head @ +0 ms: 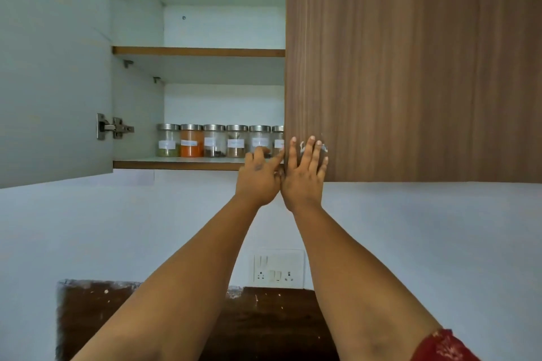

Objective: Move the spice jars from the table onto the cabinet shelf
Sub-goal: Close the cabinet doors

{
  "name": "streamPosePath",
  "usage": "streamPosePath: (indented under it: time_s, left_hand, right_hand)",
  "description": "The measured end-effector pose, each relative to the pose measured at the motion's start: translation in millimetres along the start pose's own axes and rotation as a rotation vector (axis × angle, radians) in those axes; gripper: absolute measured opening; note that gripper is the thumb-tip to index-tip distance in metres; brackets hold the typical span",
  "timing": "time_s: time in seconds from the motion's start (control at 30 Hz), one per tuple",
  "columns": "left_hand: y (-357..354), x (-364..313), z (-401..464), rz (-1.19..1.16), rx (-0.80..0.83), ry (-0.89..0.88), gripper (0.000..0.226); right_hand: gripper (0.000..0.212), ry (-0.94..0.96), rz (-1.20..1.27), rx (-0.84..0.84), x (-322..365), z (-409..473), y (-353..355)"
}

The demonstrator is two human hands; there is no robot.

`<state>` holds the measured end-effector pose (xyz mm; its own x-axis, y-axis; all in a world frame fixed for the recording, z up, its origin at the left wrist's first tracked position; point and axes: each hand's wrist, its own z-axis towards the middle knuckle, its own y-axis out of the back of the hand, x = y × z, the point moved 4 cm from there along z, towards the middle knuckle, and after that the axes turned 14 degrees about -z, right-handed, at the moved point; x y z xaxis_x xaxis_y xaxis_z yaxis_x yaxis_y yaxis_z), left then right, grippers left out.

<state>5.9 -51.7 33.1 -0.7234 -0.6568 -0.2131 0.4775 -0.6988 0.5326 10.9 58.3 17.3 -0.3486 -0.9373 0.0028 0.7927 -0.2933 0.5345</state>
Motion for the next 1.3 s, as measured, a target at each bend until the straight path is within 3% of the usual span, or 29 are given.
streamPosePath:
  time_s: [0.27, 0.5, 0.63, 0.77, 0.9, 1.0, 1.2, 1.3]
  left_hand:
    - [-29.0, 18.4, 15.3, -0.034, 0.100, -0.137, 0.052]
    - [-23.2, 17.2, -0.8, -0.159, 0.169, 0.021, 0.064]
    - [19.3, 17.3, -40.6, -0.337, -0.032, 0.121, 0.072]
    - [82.5, 15.7, -104.7, -0.426, -0.242, 0.216, 0.062]
    - [151.2, 1.9, -168.5, -0.365, -0.539, 0.152, 0.048]
    - [210.6, -6.6, -204.3, -0.265, -0.664, 0.101, 0.045]
    - [330.4, 29.0, -246.2, -0.021, -0.810, 0.221, 0.064]
    - [381.5, 56.8, -256.4, -0.127, -0.977, 0.349, 0.076]
  right_hand:
    - [0.104, -0.003, -0.037, 0.080, 2.9, 11.7, -45.3]
    - [0.090, 0.069, -0.099, 0.213, -5.7, 9.8, -25.3]
    - [0.065, -0.059, -0.011, 0.058, 0.3, -17.9, 27.7]
    - [0.049, -0.120, 0.198, -0.025, 39.2, -70.0, 91.5]
    - [0.046, -0.272, 0.543, -0.162, 75.4, -119.0, 160.1]
    - [0.045, -0.165, 0.610, -0.241, 118.1, -152.9, 212.4]
    - [0.047, 0.075, 0.692, -0.172, 211.9, -171.9, 285.7]
    - [0.053, 0.199, 0.781, -0.186, 256.9, -172.5, 311.2]
